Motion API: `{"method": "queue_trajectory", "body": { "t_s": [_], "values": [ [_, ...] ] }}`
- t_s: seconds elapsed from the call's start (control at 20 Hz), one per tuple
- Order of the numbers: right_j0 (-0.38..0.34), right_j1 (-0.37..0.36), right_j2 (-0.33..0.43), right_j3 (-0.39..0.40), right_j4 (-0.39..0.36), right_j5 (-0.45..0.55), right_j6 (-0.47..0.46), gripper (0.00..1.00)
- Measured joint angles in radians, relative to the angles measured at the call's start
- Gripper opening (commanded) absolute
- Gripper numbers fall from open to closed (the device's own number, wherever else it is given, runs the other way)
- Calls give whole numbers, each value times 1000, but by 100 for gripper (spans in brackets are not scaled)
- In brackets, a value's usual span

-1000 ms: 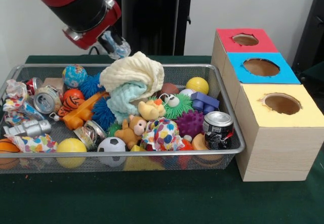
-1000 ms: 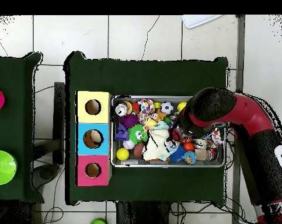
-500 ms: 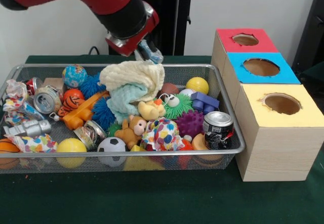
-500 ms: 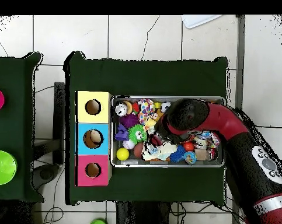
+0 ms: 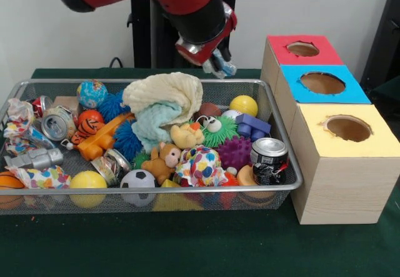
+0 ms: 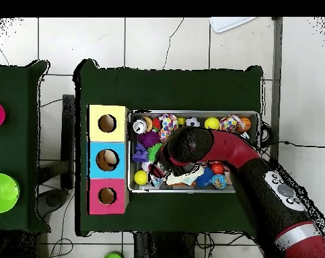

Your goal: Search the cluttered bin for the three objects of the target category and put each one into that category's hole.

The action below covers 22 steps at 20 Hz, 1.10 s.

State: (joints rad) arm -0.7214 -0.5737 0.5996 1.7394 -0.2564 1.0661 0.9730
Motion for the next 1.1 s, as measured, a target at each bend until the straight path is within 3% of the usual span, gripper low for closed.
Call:
{"method": "queue_trajectory", "body": {
  "t_s": [0.45, 1.1],
  "values": [
    [93, -91, -22, 105, 133, -10, 3, 0],
    [200, -173, -78, 122, 281, -10, 6, 0]
  ]
}}
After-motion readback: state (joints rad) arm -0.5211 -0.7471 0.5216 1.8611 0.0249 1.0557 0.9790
